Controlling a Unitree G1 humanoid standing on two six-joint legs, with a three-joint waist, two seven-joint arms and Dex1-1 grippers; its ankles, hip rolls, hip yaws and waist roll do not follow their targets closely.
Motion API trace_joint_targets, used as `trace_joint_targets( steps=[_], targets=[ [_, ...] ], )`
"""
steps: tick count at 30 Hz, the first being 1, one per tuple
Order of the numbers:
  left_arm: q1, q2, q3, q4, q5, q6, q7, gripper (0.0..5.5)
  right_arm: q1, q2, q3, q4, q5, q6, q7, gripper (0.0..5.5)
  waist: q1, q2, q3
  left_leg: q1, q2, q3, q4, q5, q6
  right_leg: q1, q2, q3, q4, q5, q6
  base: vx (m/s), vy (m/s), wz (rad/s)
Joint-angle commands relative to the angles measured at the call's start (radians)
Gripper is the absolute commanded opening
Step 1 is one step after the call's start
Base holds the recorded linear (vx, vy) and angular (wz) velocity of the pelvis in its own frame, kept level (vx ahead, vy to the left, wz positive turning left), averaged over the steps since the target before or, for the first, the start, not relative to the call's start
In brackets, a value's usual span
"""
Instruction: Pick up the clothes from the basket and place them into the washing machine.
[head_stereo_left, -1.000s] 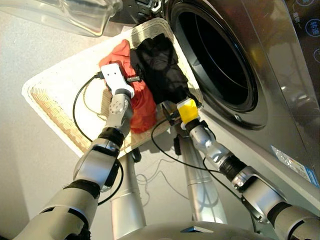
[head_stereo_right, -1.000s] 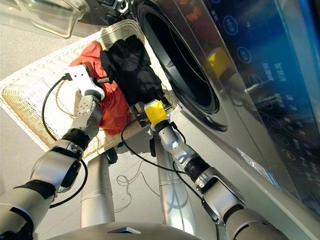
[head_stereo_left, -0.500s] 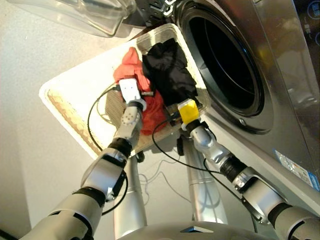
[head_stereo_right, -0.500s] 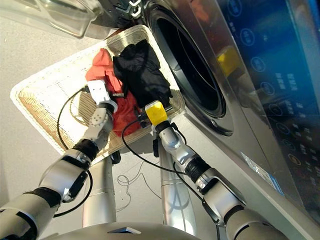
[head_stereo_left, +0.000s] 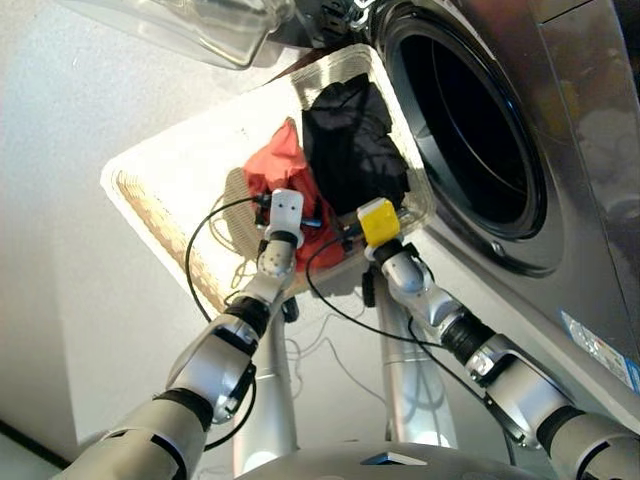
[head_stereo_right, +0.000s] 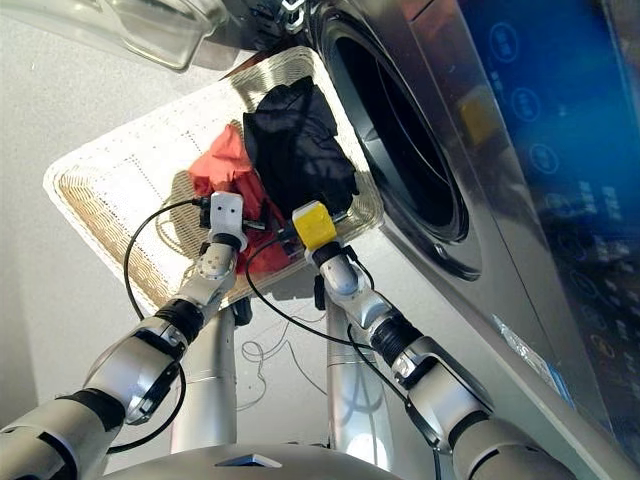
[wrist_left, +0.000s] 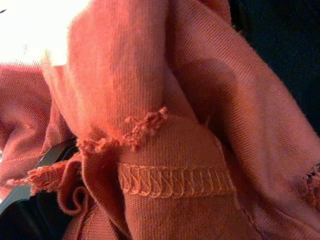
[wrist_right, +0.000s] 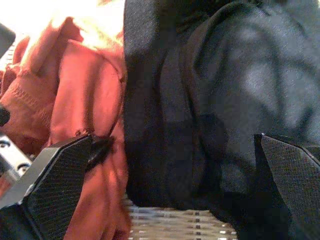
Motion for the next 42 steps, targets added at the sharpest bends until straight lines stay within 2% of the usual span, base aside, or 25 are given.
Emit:
trace_joint_targets(
  steps=[1, 6, 7, 9, 17, 20, 23, 24, 25, 26, 28, 29, 30, 33, 36, 37, 42],
  targets=[
    [0.046, 0.026, 0.022, 0.095, 0.021, 0.049, 0.04, 5.5, -0.041, 0.031, 0.011, -0.052, 0.018, -0.068, -0.001, 5.5, -0.012, 0.006, 0.045, -0.02, -0.012, -0.016, -0.093, 0.09, 0.001, 0.054, 0.002, -0.091, -0.012, -0.042, 0.042, 0.0, 0.0, 0.0],
    [0.016, 0.021, 0.029, 0.099, 0.033, 0.065, 0.072, 5.5, -0.041, 0.03, 0.001, -0.055, 0.038, -0.07, -0.008, 5.5, -0.015, 0.004, 0.046, -0.031, -0.01, -0.022, -0.075, 0.089, 0.003, 0.052, 0.004, -0.095, -0.003, -0.043, 0.039, 0.0, 0.0, 0.0],
    [0.01, 0.02, 0.034, 0.1, 0.029, 0.066, 0.077, 4.25, -0.041, 0.03, 0.0, -0.055, 0.041, -0.069, -0.01, 5.5, -0.015, 0.005, 0.046, -0.032, -0.01, -0.024, -0.074, 0.088, 0.003, 0.051, 0.004, -0.095, -0.002, -0.043, 0.039, 0.0, 0.0, 0.0],
    [-0.001, 0.013, 0.051, 0.097, -0.011, 0.065, 0.085, 0.0, -0.044, 0.032, -0.002, -0.051, 0.051, -0.069, -0.013, 5.5, -0.016, 0.004, 0.045, -0.034, -0.009, -0.025, -0.071, 0.087, 0.005, 0.05, 0.005, -0.096, 0.0, -0.043, 0.039, 0.0, 0.0, 0.0],
    [-0.012, -0.004, 0.039, -0.021, -0.112, 0.024, 0.076, 0.0, -0.027, 0.025, -0.032, -0.039, 0.07, -0.062, -0.022, 5.5, -0.015, 0.012, 0.029, -0.025, -0.009, -0.029, -0.067, 0.088, 0.007, 0.058, 0.002, -0.102, 0.009, -0.044, 0.037, 0.0, 0.0, 0.0],
    [0.027, -0.003, 0.024, -0.158, -0.183, -0.003, 0.046, 0.0, 0.001, 0.002, -0.058, -0.031, 0.041, -0.05, -0.037, 5.5, -0.006, 0.024, 0.016, 0.015, -0.01, -0.032, -0.093, 0.097, 0.003, 0.093, -0.006, -0.109, 0.002, -0.044, 0.037, 0.0, 0.0, 0.0],
    [0.053, -0.002, 0.018, -0.214, -0.212, -0.009, 0.026, 0.0, 0.013, -0.017, -0.064, -0.026, -0.001, -0.035, -0.045, 5.5, 0.0, 0.028, 0.012, 0.052, -0.014, -0.036, -0.121, 0.104, 0.001, 0.131, -0.013, -0.115, -0.01, -0.044, 0.04, 0.0, 0.0, 0.0],
    [0.068, -0.004, 0.014, -0.243, -0.235, -0.013, 0.009, 0.0, 0.021, -0.025, -0.068, -0.02, -0.028, -0.03, -0.05, 5.5, 0.004, 0.031, 0.008, 0.075, -0.017, -0.037, -0.136, 0.111, -0.001, 0.152, -0.017, -0.118, -0.017, -0.045, 0.041, 0.066, -0.021, 0.132],
    [0.102, 0.001, 0.007, -0.311, -0.271, -0.021, -0.02, 0.0, 0.038, -0.045, -0.075, -0.012, -0.075, -0.017, -0.06, 5.5, 0.013, 0.038, -0.004, 0.129, -0.029, -0.038, -0.176, 0.123, -0.004, 0.205, -0.021, -0.124, -0.039, -0.046, 0.043, 0.067, -0.021, 0.202],
    [0.104, 0.001, 0.006, -0.312, -0.271, -0.021, -0.02, 0.0, 0.039, -0.045, -0.075, -0.013, -0.075, -0.017, -0.06, 5.5, 0.013, 0.037, -0.002, 0.135, -0.03, -0.038, -0.179, 0.124, -0.004, 0.209, -0.021, -0.124, -0.041, -0.045, 0.043, 0.058, -0.022, 0.252],
    [0.135, 0.006, -0.001, -0.354, -0.299, -0.025, -0.05, 0.0, 0.051, -0.057, -0.073, -0.002, -0.119, -0.003, -0.06, 5.5, 0.021, 0.042, -0.01, 0.195, -0.046, -0.04, -0.22, 0.138, -0.008, 0.268, -0.025, -0.13, -0.071, -0.042, 0.046, 0.052, -0.015, 0.2],
    [0.173, 0.015, -0.003, -0.411, -0.319, -0.021, -0.079, 0.0, 0.072, -0.07, -0.073, -0.002, -0.158, 0.005, -0.055, 5.5, 0.03, 0.048, -0.022, 0.265, -0.059, -0.045, -0.264, 0.149, -0.01, 0.329, -0.027, -0.139, -0.093, -0.045, 0.051, 0.062, -0.009, 0.105],
    [0.174, 0.015, -0.003, -0.412, -0.319, -0.021, -0.079, 0.0, 0.073, -0.07, -0.073, -0.003, -0.158, 0.005, -0.055, 5.5, 0.03, 0.047, -0.019, 0.27, -0.059, -0.044, -0.268, 0.15, -0.01, 0.333, -0.027, -0.139, -0.094, -0.044, 0.051, 0.065, -0.021, 0.096],
    [0.253, 0.031, -0.033, -0.525, -0.376, -0.01, -0.164, 0.0, 0.097, -0.098, -0.043, 0.004, -0.256, 0.026, -0.027, 5.5, 0.052, 0.055, -0.034, 0.401, -0.084, -0.058, -0.337, 0.172, -0.014, 0.465, -0.033, -0.157, -0.149, -0.044, 0.058, 0.07, -0.032, 0.068],
    [0.302, 0.052, -0.039, -0.599, -0.404, 0.005, -0.211, 0.0, 0.116, -0.113, -0.017, 0.004, -0.323, 0.032, 0.0, 5.5, 0.061, 0.057, -0.045, 0.507, -0.092, -0.066, -0.404, 0.191, -0.02, 0.568, -0.033, -0.168, -0.195, -0.046, 0.064, 0.04, -0.011, 0.072],
    [0.321, 0.061, -0.041, -0.626, -0.413, 0.012, -0.229, 0.0, 0.123, -0.121, -0.005, -0.004, -0.346, 0.032, 0.013, 5.5, 0.061, 0.051, -0.045, 0.528, -0.099, -0.06, -0.419, 0.222, -0.015, 0.588, -0.04, -0.175, -0.208, -0.024, 0.056, 0.0, 0.0, 0.0],
    [0.396, 0.081, -0.059, -0.693, -0.45, 0.049, -0.29, 0.0, 0.163, -0.128, 0.042, -0.017, -0.4, 0.024, 0.068, 5.5, 0.073, 0.043, -0.067, 0.692, -0.104, -0.067, -0.494, 0.238, -0.017, 0.747, -0.034, -0.182, -0.261, -0.028, 0.062, 0.074, 0.014, 0.031]
  ],
)
